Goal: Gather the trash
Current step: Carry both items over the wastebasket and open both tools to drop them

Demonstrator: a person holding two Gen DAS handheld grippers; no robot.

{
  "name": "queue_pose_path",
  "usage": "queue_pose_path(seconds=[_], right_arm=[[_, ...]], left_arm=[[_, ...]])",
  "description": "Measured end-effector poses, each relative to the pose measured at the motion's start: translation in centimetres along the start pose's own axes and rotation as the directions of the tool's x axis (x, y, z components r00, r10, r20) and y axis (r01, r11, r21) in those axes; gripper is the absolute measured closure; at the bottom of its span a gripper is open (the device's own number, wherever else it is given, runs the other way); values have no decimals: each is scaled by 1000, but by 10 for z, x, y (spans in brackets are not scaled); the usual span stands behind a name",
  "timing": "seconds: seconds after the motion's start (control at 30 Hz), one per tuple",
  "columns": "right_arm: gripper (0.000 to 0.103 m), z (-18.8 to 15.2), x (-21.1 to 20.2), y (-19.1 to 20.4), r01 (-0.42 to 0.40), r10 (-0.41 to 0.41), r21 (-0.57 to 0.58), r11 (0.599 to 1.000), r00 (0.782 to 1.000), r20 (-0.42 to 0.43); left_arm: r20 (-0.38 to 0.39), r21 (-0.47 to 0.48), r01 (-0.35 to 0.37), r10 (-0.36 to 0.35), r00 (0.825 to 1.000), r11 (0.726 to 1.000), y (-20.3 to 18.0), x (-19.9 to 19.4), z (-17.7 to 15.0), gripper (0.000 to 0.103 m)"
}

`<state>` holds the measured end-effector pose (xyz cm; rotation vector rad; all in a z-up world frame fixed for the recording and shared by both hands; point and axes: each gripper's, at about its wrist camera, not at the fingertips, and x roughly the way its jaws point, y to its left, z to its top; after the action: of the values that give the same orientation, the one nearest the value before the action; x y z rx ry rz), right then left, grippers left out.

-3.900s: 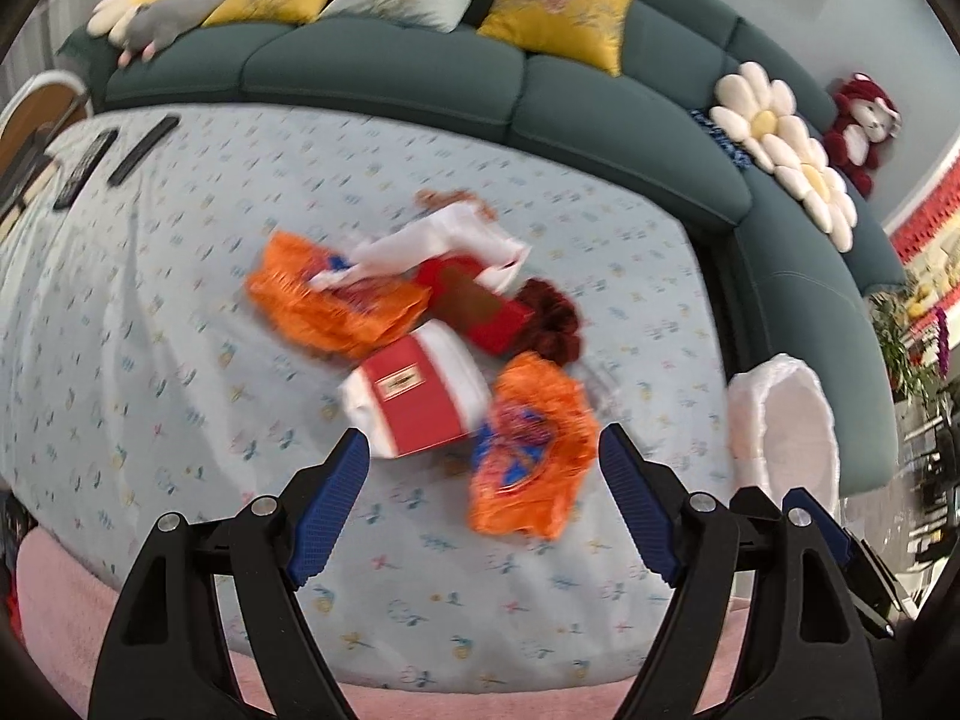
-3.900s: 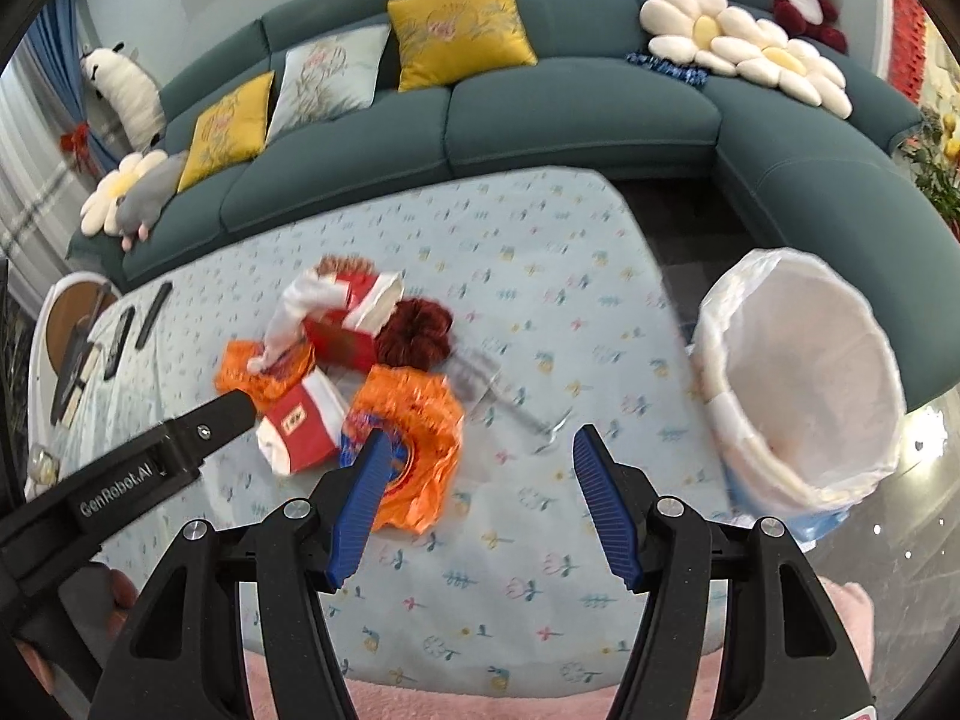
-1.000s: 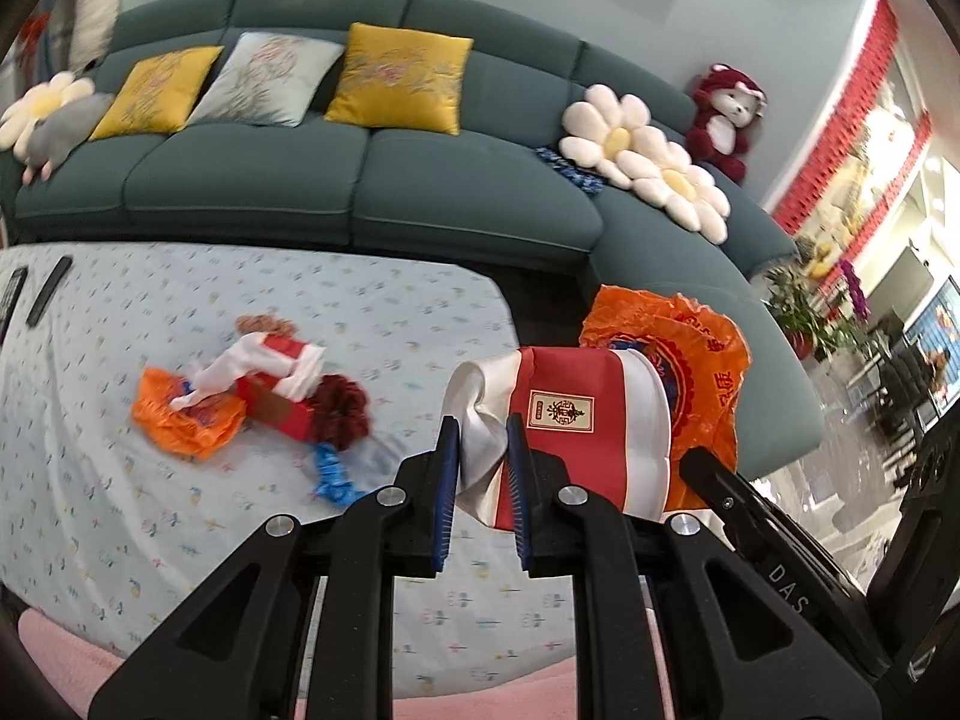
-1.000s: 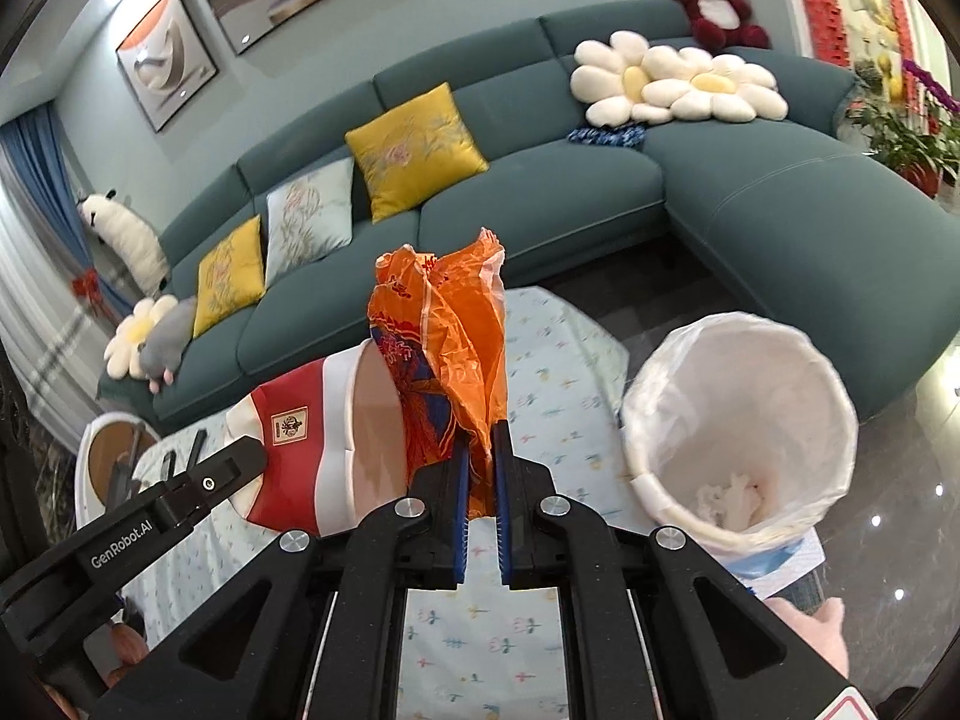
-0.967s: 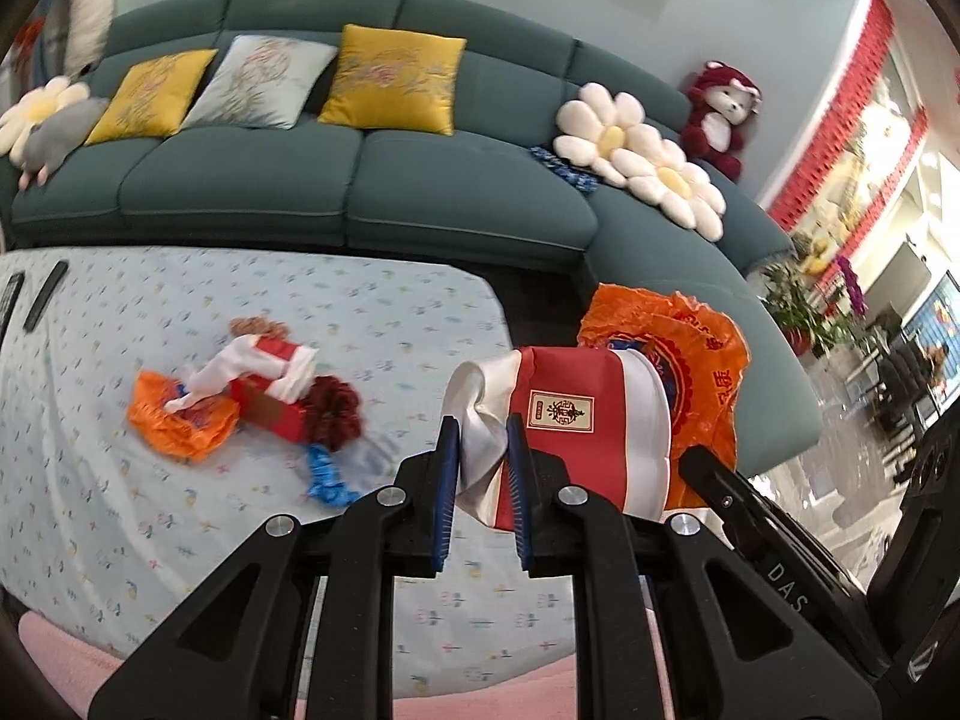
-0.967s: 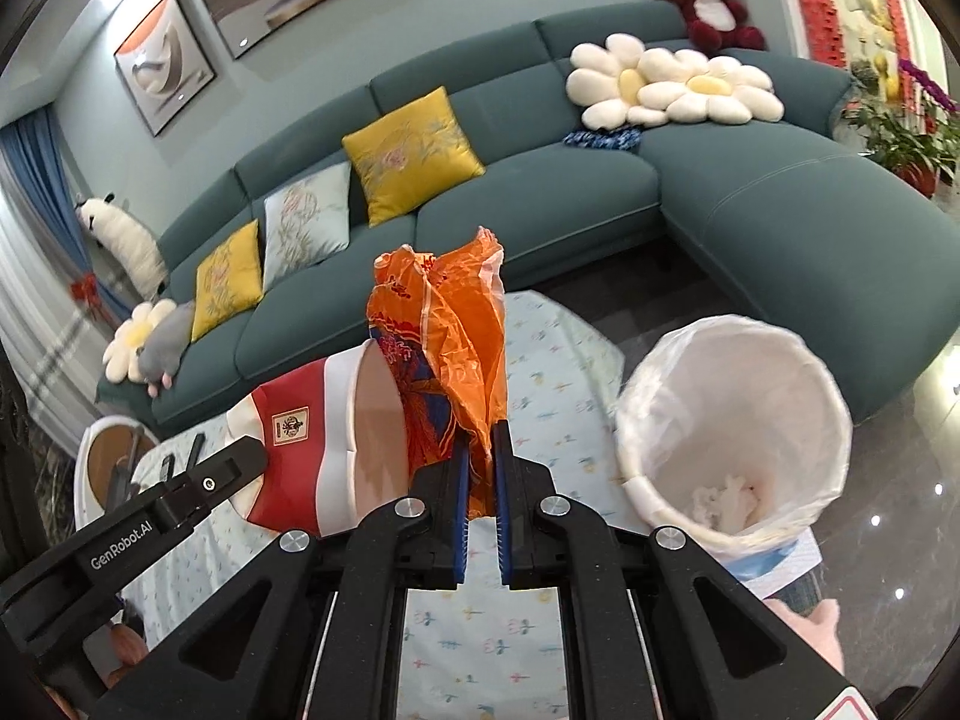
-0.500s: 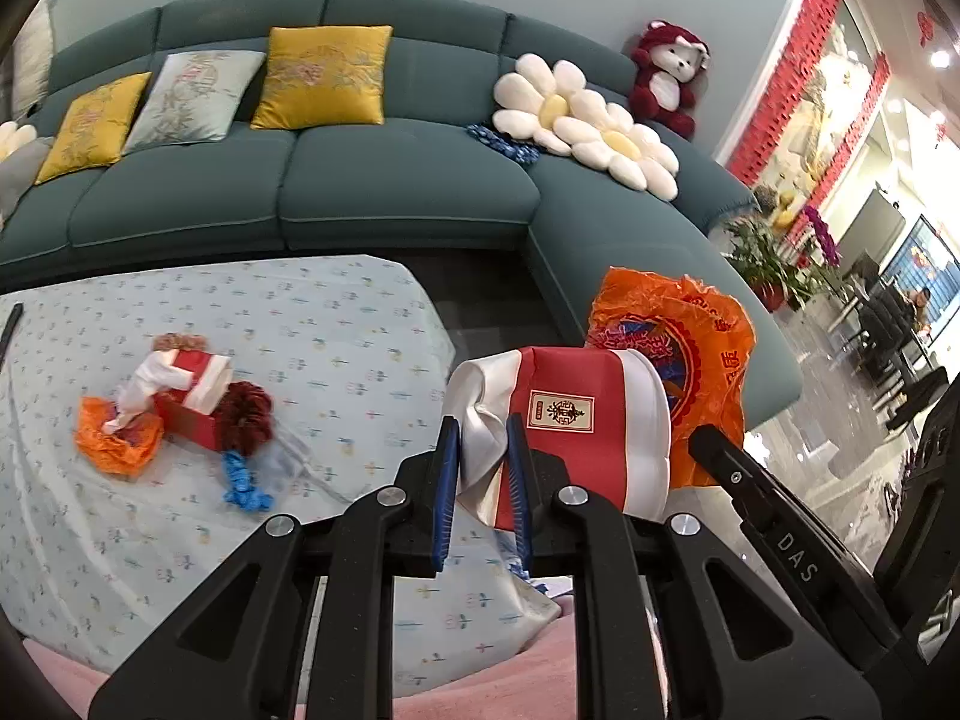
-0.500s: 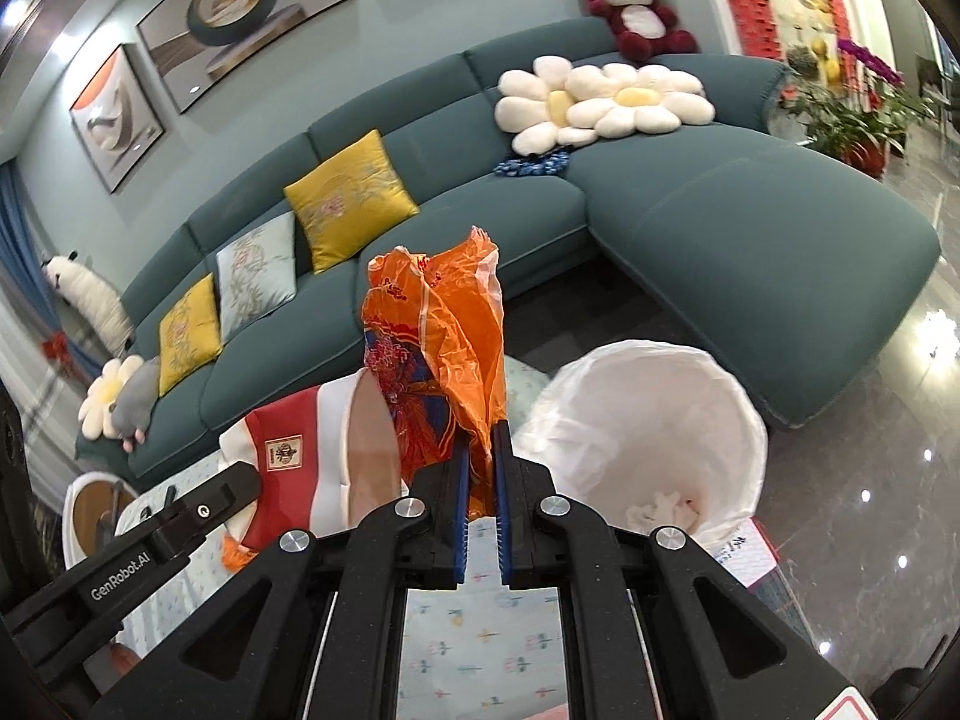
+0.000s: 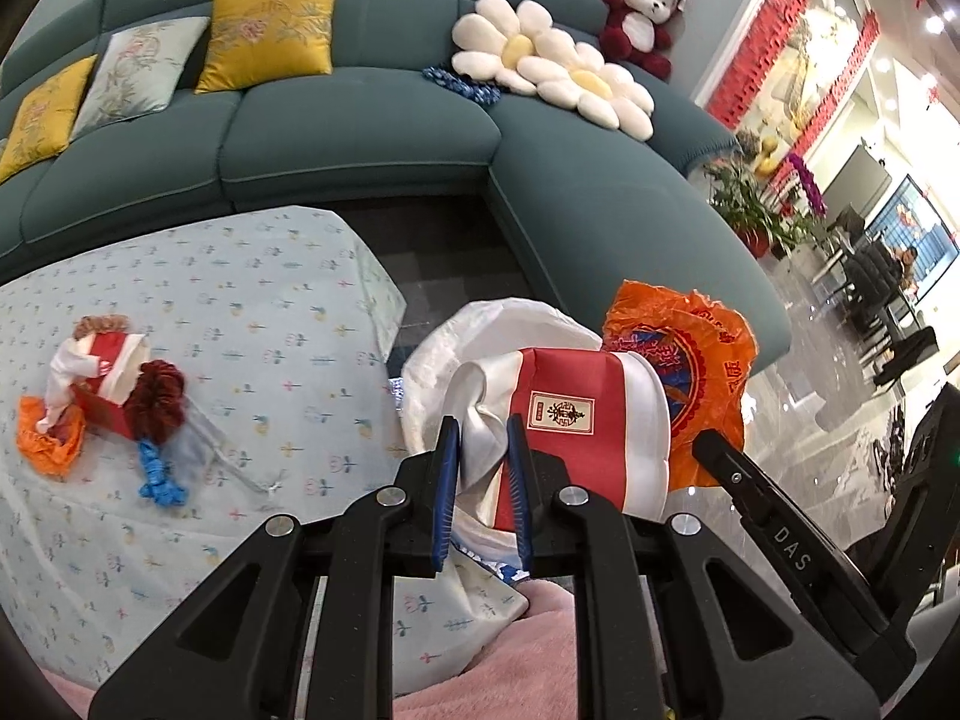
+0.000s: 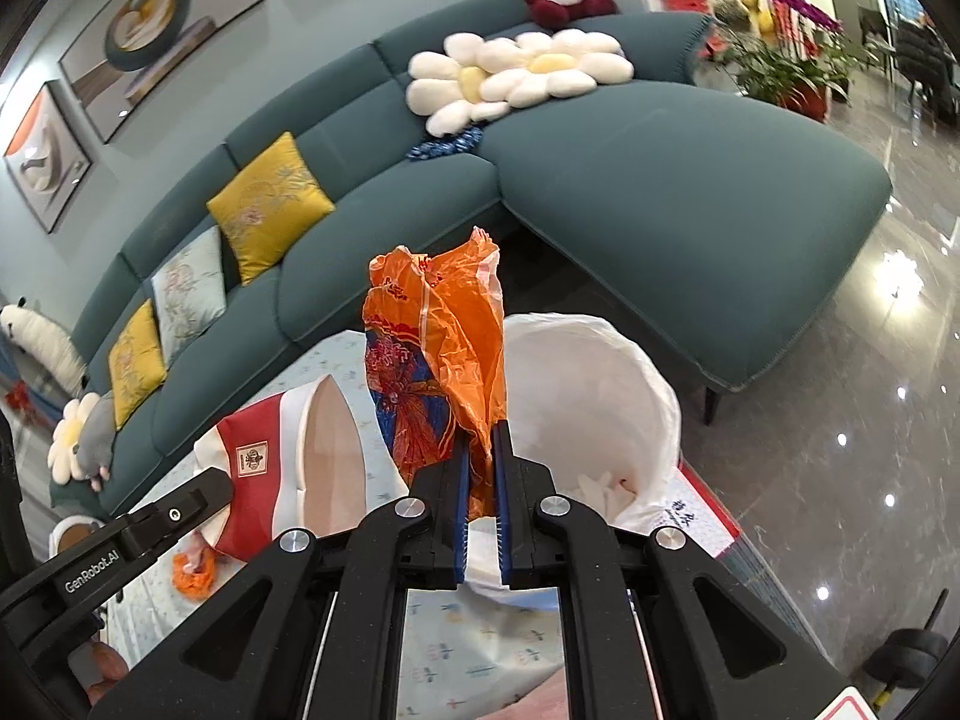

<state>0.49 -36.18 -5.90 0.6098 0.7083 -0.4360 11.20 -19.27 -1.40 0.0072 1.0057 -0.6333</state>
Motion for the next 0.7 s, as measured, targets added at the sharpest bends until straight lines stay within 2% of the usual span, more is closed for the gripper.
queue_pose_path(seconds=[0.17, 0.27, 0.33, 0.37, 0.4, 0.47, 0.63, 0.7], right_arm=[[95, 6, 16, -8, 15, -15, 3, 1000, 1000, -21], [91, 9, 22, -6, 29, -29, -13, 1000, 999, -22], [86, 12, 25, -4, 41, -41, -22, 999, 999, -18], [81, 13, 26, -3, 48, -49, -28, 998, 999, -16], [73, 13, 25, -1, 53, -54, -33, 998, 998, -12], [67, 13, 24, 2, 66, -66, -48, 997, 998, 1], [65, 8, 24, 10, 59, -60, -52, 997, 998, -10], [61, 4, 24, 13, 53, -54, -51, 997, 998, -18]], left_arm=[[-26, 6, 10, -10, 1000, 1000, -11, 22, 7, 86], [-29, 0, 15, -15, 999, 1000, -14, 30, 10, 84], [-30, -9, 12, -12, 999, 1000, -15, 35, 13, 64], [-22, -25, -5, 4, 1000, 1000, -14, 35, 14, 46], [-10, -36, -13, 13, 1000, 999, -13, 34, 15, 42], [2, -46, -9, 9, 1000, 999, -9, 31, 17, 42], [-6, -66, -34, 34, 999, 997, 6, 26, 13, 42], [-14, -87, -42, 41, 999, 995, 15, 24, 8, 42]])
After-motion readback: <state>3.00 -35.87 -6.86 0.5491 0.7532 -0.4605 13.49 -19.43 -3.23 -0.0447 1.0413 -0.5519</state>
